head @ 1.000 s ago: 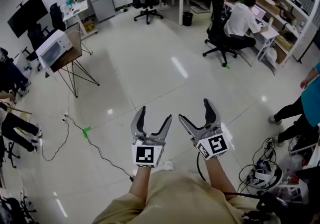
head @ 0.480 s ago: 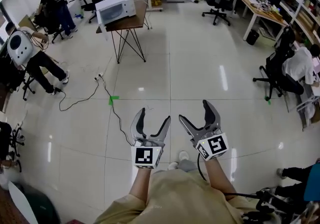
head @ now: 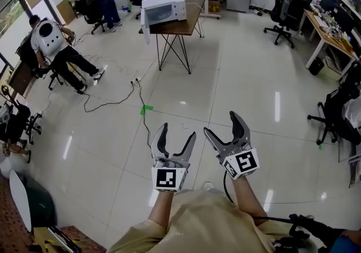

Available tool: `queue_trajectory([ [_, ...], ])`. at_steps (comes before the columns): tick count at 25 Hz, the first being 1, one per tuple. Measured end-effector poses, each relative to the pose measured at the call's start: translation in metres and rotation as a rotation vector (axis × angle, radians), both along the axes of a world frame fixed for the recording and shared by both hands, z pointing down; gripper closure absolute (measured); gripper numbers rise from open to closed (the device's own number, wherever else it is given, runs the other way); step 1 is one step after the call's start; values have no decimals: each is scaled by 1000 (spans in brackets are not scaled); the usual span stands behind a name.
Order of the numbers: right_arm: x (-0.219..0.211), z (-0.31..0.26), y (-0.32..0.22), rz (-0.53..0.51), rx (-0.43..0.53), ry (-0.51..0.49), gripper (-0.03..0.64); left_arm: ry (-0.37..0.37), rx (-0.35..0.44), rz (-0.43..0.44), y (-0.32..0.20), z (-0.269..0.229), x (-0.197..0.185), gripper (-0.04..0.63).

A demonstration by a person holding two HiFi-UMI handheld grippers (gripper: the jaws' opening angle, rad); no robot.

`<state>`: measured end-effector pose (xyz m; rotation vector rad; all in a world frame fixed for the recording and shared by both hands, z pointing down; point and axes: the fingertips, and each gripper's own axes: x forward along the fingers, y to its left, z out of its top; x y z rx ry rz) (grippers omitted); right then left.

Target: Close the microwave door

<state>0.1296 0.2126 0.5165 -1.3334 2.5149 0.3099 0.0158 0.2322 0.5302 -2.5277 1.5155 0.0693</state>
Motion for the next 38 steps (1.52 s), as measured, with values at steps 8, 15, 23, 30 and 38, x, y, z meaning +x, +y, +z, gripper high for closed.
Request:
queue_trajectory([
  [8, 37, 2, -54, -89, -35, -30, 196, -7, 30, -129, -45, -2, 27, 236],
  [15, 14, 17, -116, -91, -44, -31, 196, -25, -33, -212, -105, 16, -8, 236],
  [23, -57, 5, -197, -76, 31, -47, 190, 6, 19, -208, -190, 15, -86, 236],
  [30, -134, 5, -234, -140, 53, 39, 193, 73, 165, -152, -246, -5, -138, 236],
  [38, -160, -14, -313, -132, -10, 71, 193, 98, 38, -117, -325, -3, -154, 236],
])
